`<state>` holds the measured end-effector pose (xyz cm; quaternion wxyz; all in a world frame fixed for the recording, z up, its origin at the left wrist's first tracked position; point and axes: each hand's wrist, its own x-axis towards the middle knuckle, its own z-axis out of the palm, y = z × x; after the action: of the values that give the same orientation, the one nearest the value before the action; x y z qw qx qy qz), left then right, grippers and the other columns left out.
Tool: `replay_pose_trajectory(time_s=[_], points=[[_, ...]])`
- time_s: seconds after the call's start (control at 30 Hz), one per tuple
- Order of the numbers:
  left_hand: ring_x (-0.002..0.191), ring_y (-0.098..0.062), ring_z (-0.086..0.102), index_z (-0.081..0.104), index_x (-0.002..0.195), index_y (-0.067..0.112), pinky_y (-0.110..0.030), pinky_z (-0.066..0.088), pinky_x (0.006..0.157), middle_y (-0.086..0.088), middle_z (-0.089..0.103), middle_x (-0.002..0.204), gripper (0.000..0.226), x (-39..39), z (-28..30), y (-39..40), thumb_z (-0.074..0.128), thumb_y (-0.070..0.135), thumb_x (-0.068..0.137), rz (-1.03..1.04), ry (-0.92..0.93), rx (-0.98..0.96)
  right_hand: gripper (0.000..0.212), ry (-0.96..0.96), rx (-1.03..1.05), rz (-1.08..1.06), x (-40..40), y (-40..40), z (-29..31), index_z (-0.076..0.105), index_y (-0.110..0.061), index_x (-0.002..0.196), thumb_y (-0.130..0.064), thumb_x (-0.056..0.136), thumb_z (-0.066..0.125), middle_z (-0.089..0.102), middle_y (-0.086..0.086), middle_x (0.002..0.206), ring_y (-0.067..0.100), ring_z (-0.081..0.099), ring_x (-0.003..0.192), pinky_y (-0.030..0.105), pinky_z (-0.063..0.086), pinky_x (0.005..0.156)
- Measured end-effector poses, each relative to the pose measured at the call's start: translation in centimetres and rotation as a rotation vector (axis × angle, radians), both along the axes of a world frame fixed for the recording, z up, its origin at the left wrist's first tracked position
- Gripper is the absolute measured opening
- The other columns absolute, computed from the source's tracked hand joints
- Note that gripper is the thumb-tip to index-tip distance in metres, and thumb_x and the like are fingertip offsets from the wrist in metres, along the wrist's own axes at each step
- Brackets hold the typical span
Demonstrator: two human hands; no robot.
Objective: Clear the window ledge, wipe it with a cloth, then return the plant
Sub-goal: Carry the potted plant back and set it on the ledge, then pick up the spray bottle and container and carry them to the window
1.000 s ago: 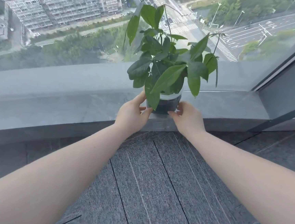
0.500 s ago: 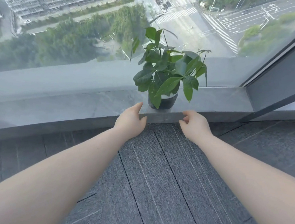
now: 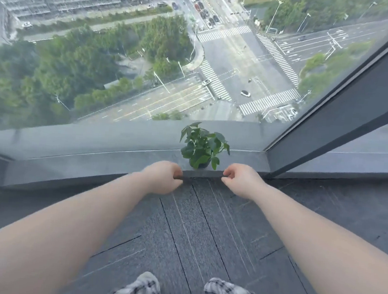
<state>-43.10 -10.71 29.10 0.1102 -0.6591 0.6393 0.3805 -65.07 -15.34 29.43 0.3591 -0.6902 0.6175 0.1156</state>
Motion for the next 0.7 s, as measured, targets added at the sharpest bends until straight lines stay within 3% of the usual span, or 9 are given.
replay_pose_trajectory(time_s=[0.27, 0.43, 0.53, 0.7], points=[[0.116, -0.019, 0.057, 0.052, 0.132, 0.02, -0.032, 0.045, 0.098, 0.002, 0.061, 0.128, 0.04, 2.7, 19.0, 3.5, 0.049, 0.036, 0.096, 0.019, -0.038, -0.038, 0.027, 0.022, -0.019, 0.108, 0.8, 1.8, 19.1, 0.061, -0.016, 0.118, -0.028, 0.095, 0.051, 0.062, 0.005, 0.121, 0.024, 0.058, 0.107, 0.033, 0.049, 0.09], [0.115, -0.018, 0.056, 0.05, 0.134, 0.025, -0.034, 0.045, 0.1, 0.005, 0.059, 0.129, 0.041, 3.7, 27.7, 7.4, 0.047, 0.04, 0.096, 0.139, -0.093, -0.104, 0.027, -0.046, -0.094, 0.218, 2.9, 2.8, 26.8, 0.059, -0.013, 0.119, -0.025, 0.096, 0.05, 0.064, 0.007, 0.115, 0.02, 0.062, 0.094, 0.023, 0.049, 0.068], [0.116, -0.018, 0.056, 0.05, 0.134, 0.024, -0.032, 0.044, 0.099, 0.005, 0.059, 0.128, 0.04, 3.8, 32.0, 11.4, 0.047, 0.04, 0.096, 0.248, -0.121, -0.161, 0.027, -0.101, -0.146, 0.322, 4.4, 4.1, 30.0, 0.061, -0.015, 0.116, -0.028, 0.094, 0.053, 0.064, 0.007, 0.115, 0.021, 0.064, 0.093, 0.034, 0.058, 0.081], [0.117, -0.016, 0.056, 0.049, 0.135, 0.026, -0.032, 0.046, 0.096, 0.008, 0.059, 0.129, 0.043, 4.0, 37.1, 19.7, 0.043, 0.044, 0.097, 0.361, -0.224, -0.192, 0.029, -0.149, -0.202, 0.529, 7.9, 8.3, 34.5, 0.062, -0.02, 0.114, -0.035, 0.091, 0.056, 0.062, 0.003, 0.12, 0.022, 0.061, 0.104, 0.038, 0.052, 0.092]])
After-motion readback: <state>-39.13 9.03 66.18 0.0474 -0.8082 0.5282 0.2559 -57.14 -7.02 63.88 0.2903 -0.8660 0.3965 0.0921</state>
